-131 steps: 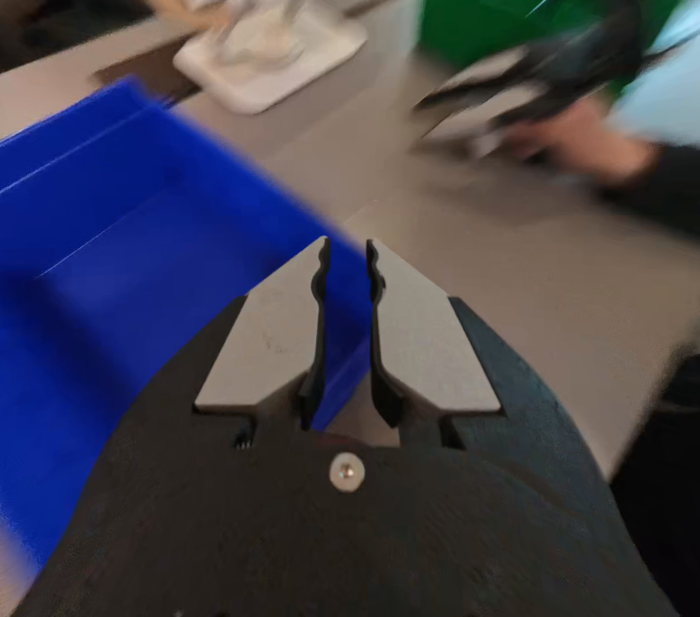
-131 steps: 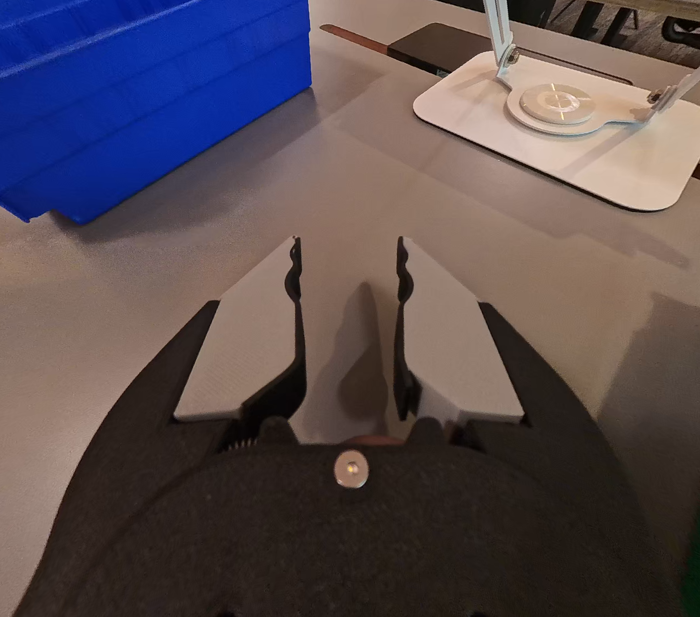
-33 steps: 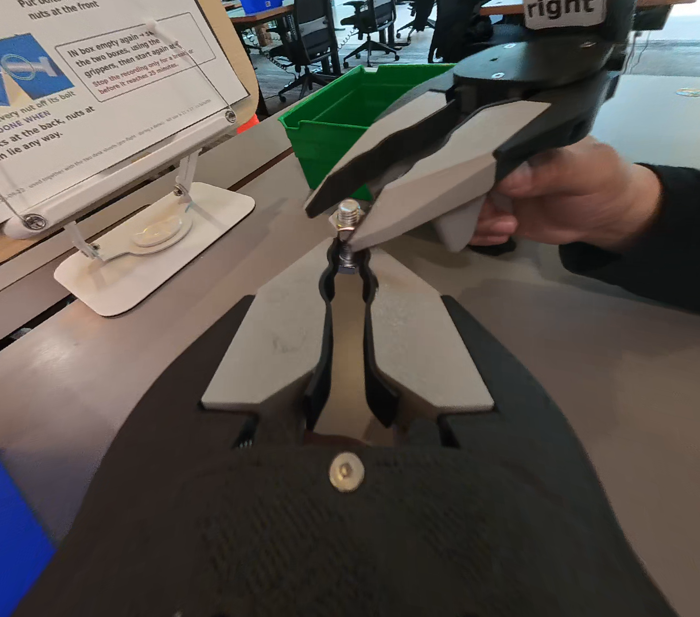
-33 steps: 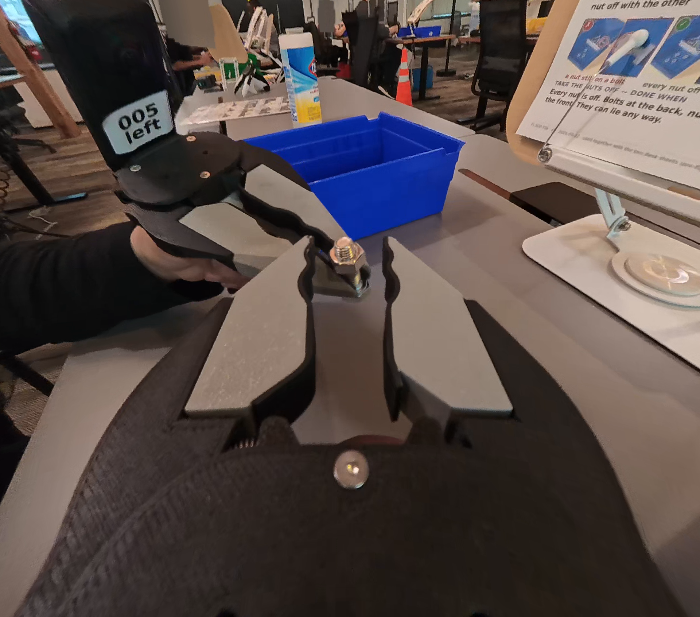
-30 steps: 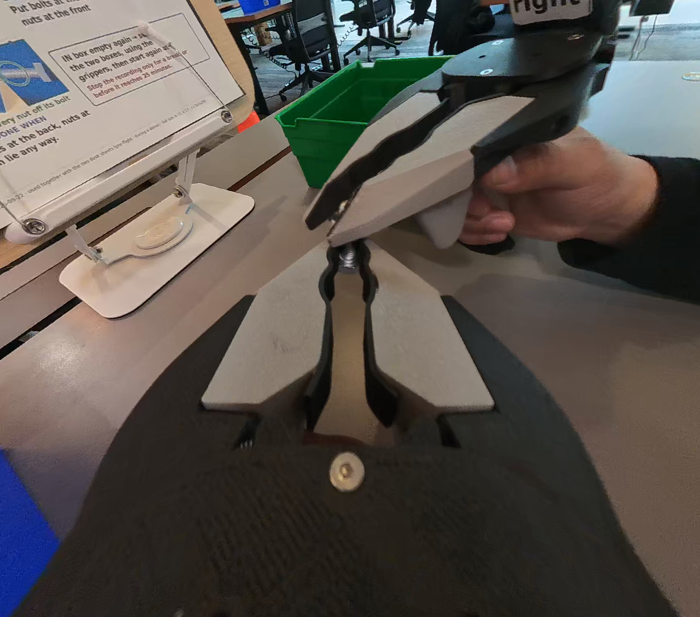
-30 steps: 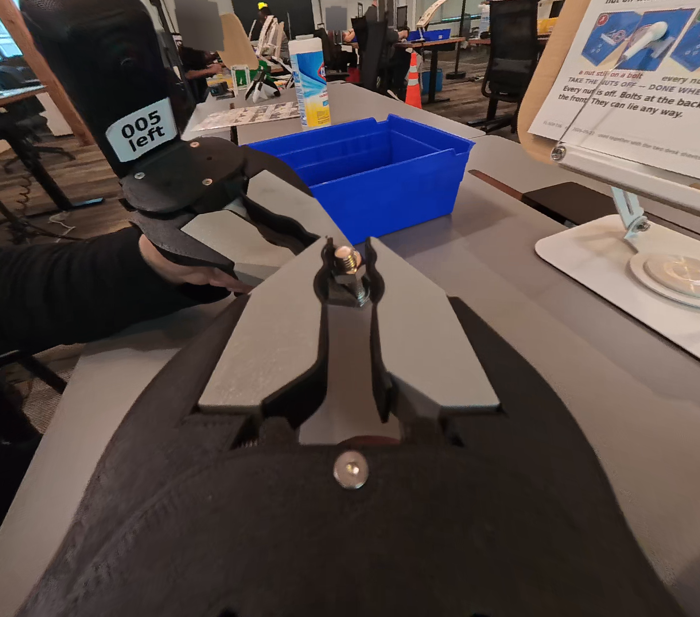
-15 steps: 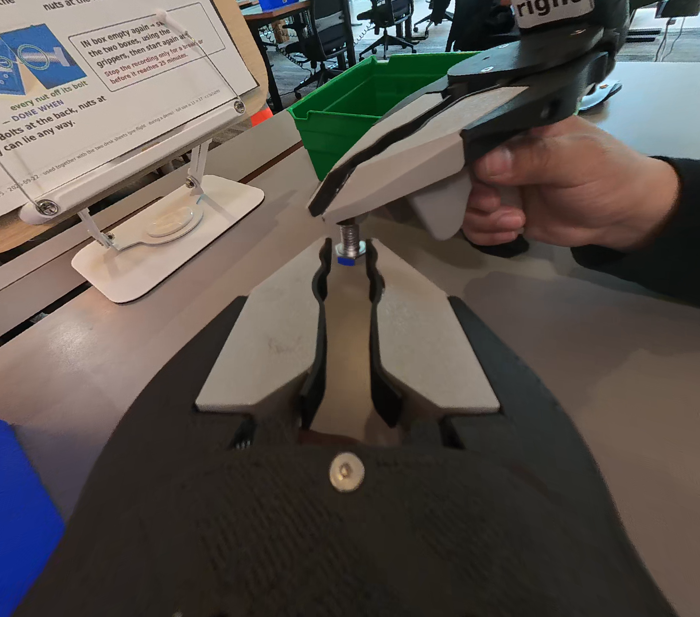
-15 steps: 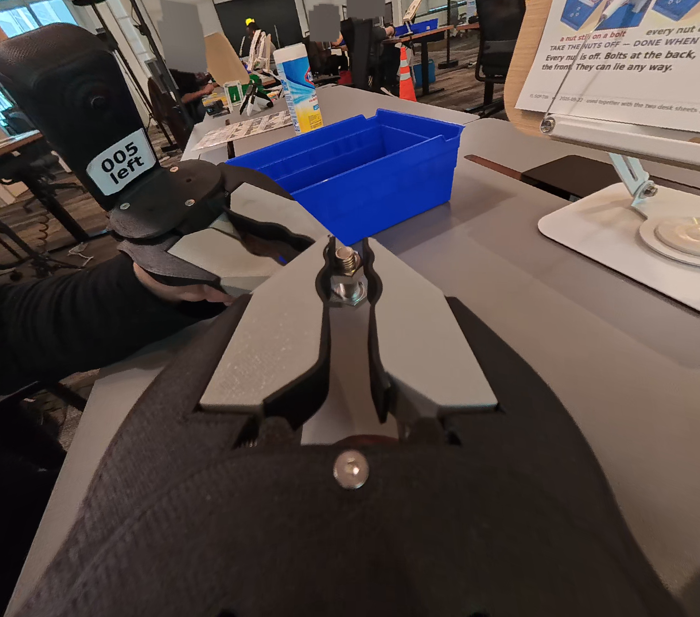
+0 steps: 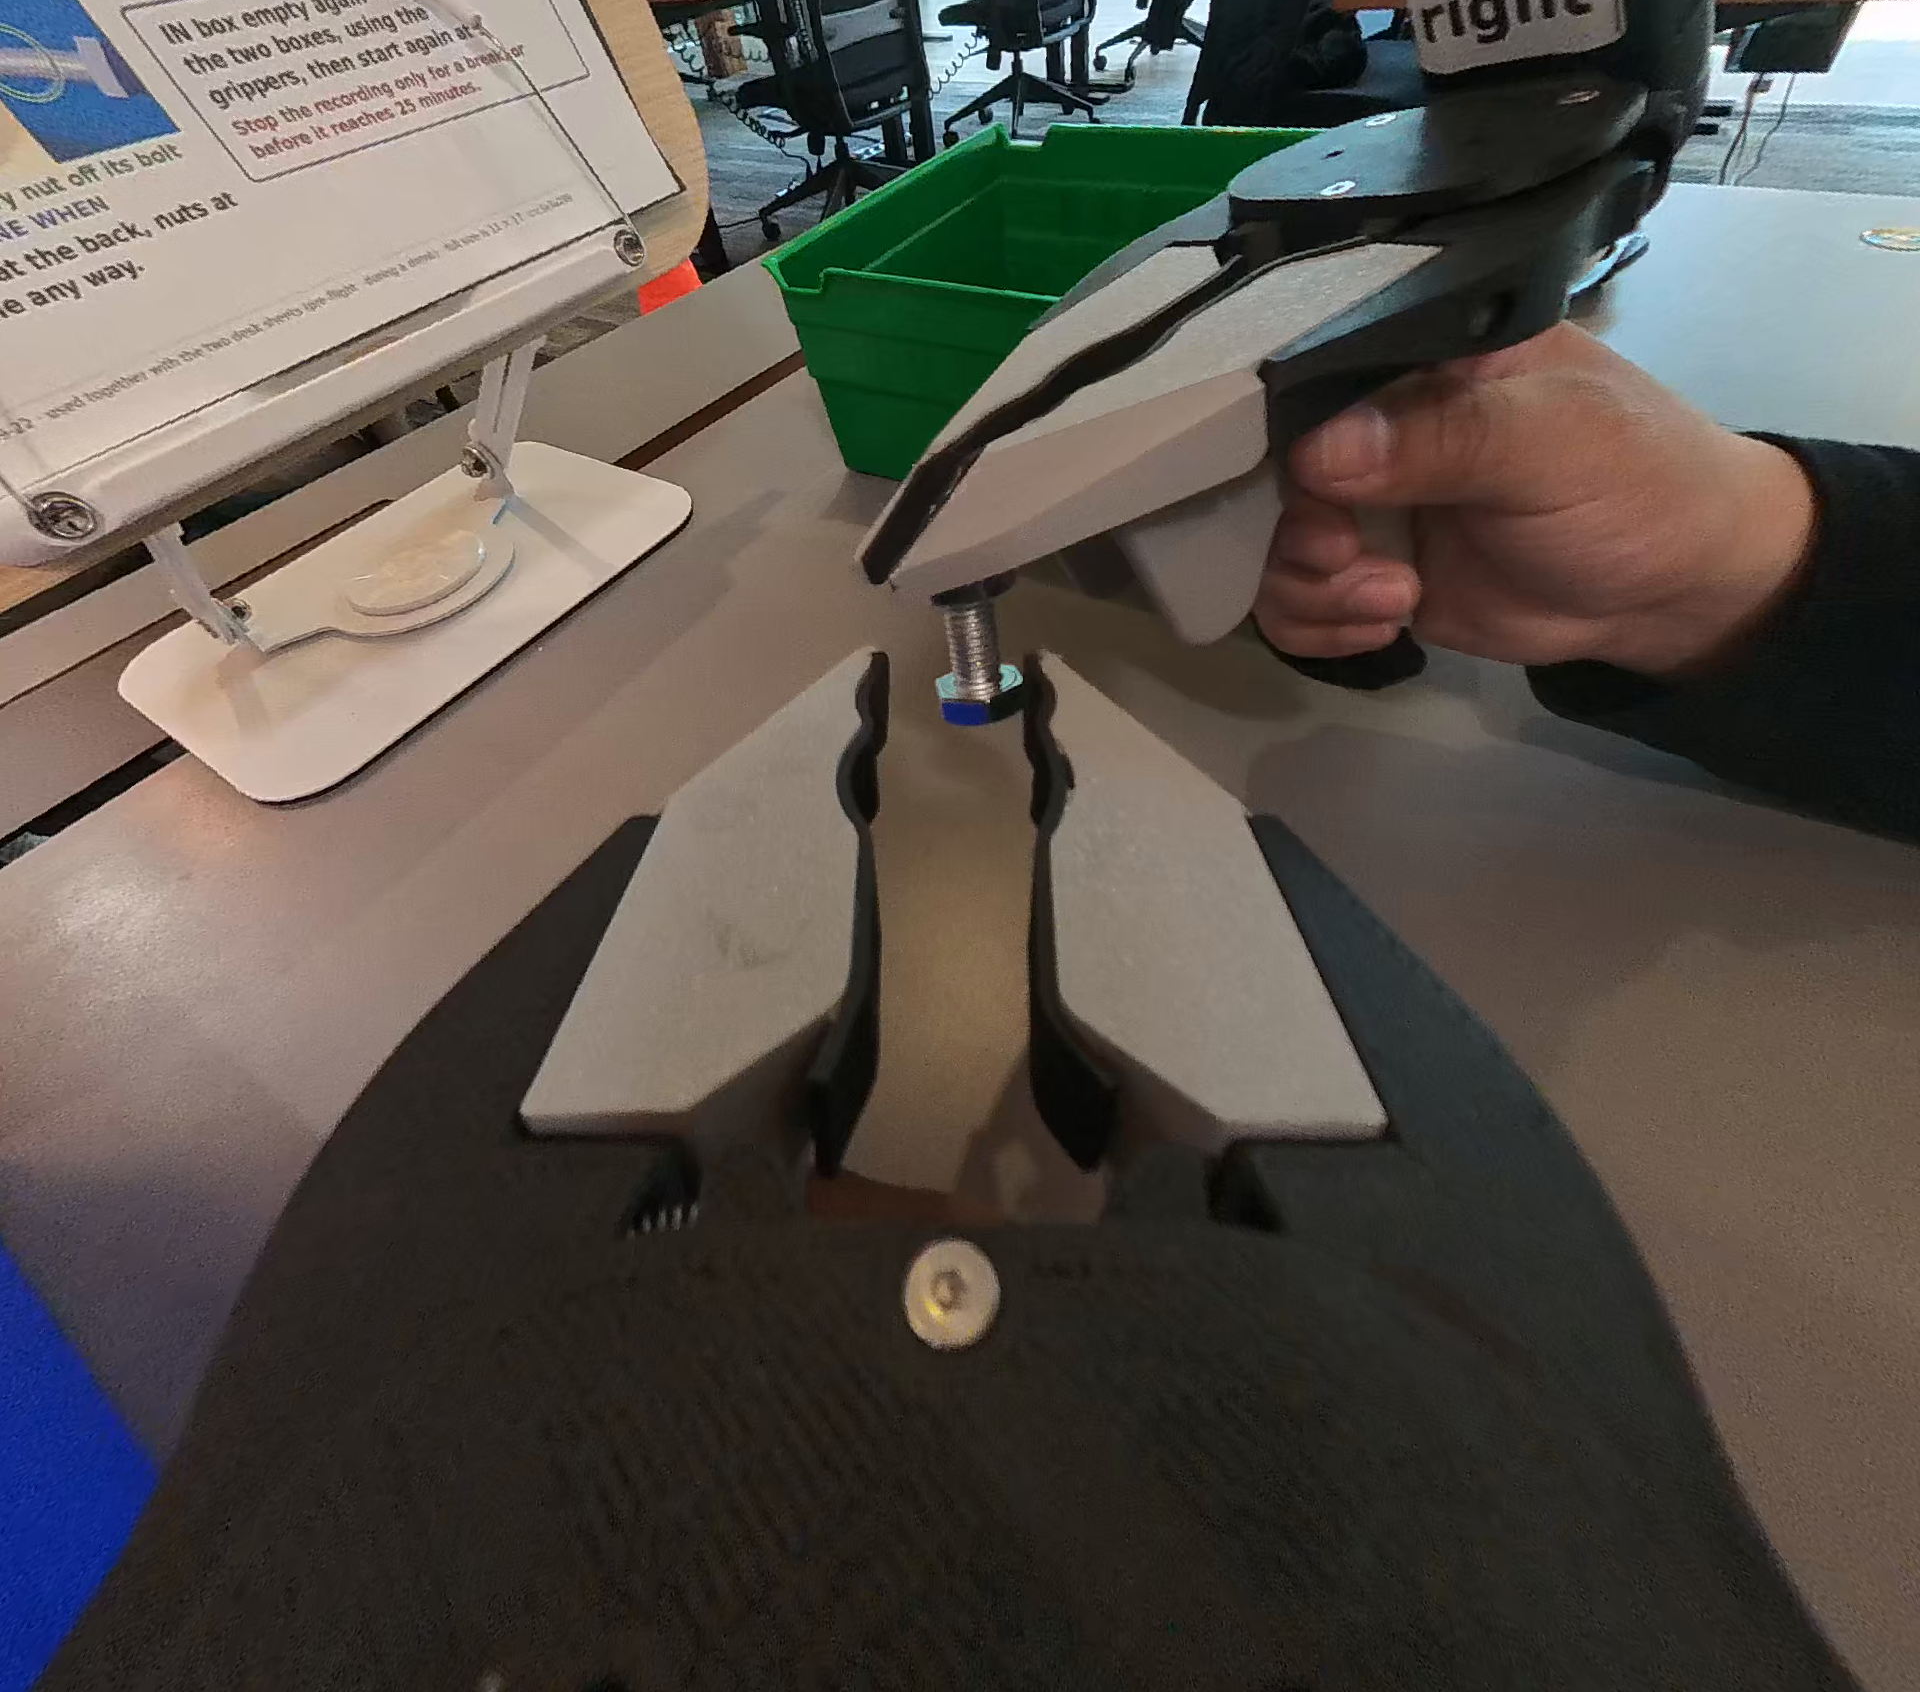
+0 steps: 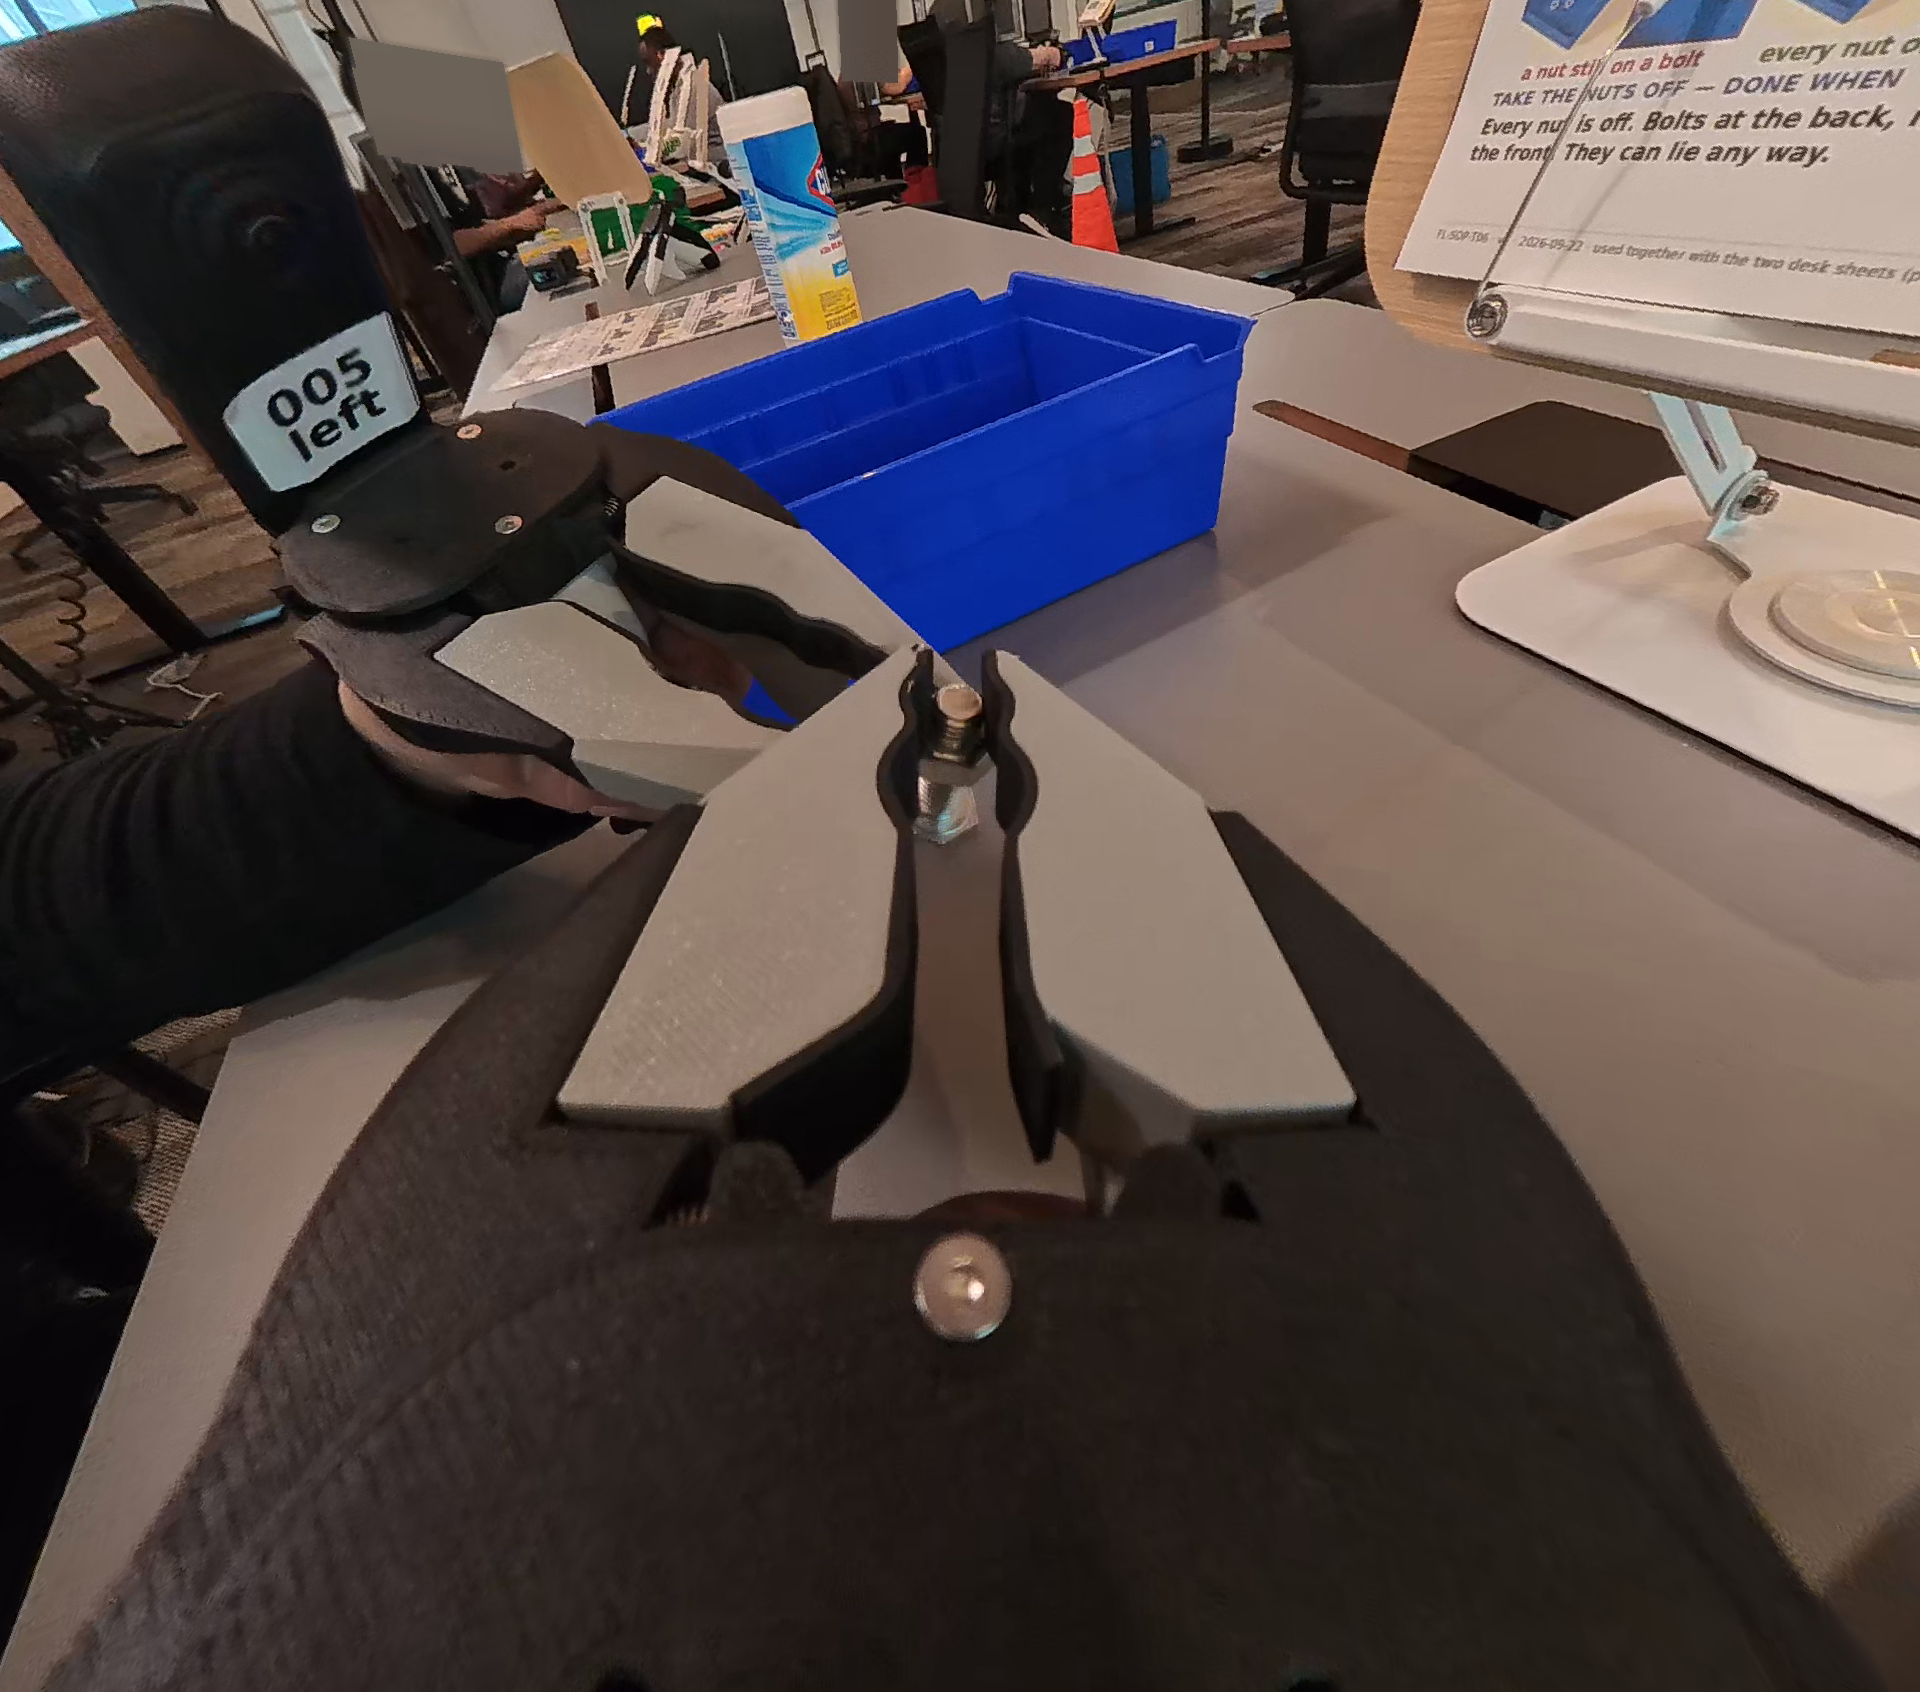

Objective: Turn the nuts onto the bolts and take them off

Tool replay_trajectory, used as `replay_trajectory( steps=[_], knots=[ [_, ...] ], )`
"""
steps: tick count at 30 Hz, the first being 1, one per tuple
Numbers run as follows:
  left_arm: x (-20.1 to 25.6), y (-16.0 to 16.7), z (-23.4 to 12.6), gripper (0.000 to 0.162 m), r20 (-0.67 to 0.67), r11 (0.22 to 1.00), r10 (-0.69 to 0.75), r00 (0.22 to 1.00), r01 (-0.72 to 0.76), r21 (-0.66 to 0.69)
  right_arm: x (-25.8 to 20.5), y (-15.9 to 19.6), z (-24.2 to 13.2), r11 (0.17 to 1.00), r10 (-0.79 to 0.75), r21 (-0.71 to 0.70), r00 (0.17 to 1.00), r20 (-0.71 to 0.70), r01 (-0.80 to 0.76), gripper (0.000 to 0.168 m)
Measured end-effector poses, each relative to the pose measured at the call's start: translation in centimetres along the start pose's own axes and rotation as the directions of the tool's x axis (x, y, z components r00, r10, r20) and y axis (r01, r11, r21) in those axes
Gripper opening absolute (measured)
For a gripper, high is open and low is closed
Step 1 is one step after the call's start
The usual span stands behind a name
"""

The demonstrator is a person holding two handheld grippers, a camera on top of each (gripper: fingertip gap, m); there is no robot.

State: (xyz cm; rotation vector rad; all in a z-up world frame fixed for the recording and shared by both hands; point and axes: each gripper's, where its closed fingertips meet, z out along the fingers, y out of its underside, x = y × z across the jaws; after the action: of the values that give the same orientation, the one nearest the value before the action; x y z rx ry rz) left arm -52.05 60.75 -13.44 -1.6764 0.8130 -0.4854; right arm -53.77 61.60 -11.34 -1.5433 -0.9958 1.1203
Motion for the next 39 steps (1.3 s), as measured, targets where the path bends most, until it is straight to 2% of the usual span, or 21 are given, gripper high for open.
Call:
replay_trajectory(
  steps=[2, 7, 12, 14, 21, 29, 31, 36, 39],
  knots=[
    [0.6, 0.5, -0.1, 0.034, -0.049, 0.999, 0.007, 0.999, -0.009, -0.032, 0.3, 0.0, 0.0, 1.000, -0.003, 0.000, 1.000, -0.020, 0.003, 0.006],
    [0.7, 1.8, 0.7, 0.037, -0.042, 0.996, 0.023, 0.999, -0.027, -0.087, 0.1, -0.2, -0.1, 1.000, 0.020, 0.018, 1.000, 0.006, -0.020, 0.006],
    [1.1, 1.3, 1.0, 0.027, -0.045, 0.999, -0.002, 0.999, 0.000, -0.043, -0.7, -0.2, 0.1, 1.000, 0.003, 0.010, 1.000, 0.029, -0.003, 0.006],
    [1.2, 1.2, 1.0, 0.018, -0.048, 0.999, -0.009, 0.999, 0.007, -0.033, -1.0, -0.2, 0.2, 1.000, 0.007, 0.012, 0.999, 0.048, -0.008, 0.006],
    [1.6, 0.8, 0.7, 0.018, -0.122, 0.996, -0.090, 0.988, 0.090, -0.009, -1.4, -0.1, 0.1, 1.000, 0.001, 0.009, 0.997, 0.075, -0.002, 0.006],
    [1.9, 0.4, 0.6, 0.017, -0.154, 0.993, -0.115, 0.981, 0.118, 0.008, -1.8, -0.4, 0.1, 1.000, 0.004, 0.023, 0.995, 0.095, -0.006, 0.006],
    [1.5, 0.5, 0.7, 0.017, -0.128, 0.993, -0.111, 0.986, 0.114, 0.013, -1.4, -0.5, 0.0, 1.000, 0.000, 0.023, 0.998, 0.069, -0.002, 0.006],
    [-1.6, 1.5, 0.9, 0.018, 0.083, 1.000, -0.015, 0.996, 0.017, -0.016, 0.3, -0.6, -0.4, 0.999, 0.036, 0.031, 0.999, -0.009, -0.036, 0.021],
    [-1.6, 1.7, 1.0, 0.017, 0.093, 1.000, 0.014, 0.996, -0.012, -0.023, 0.3, 0.0, 0.0, 0.998, 0.058, 0.009, 0.998, 0.004, -0.058, 0.029]
  ],
)
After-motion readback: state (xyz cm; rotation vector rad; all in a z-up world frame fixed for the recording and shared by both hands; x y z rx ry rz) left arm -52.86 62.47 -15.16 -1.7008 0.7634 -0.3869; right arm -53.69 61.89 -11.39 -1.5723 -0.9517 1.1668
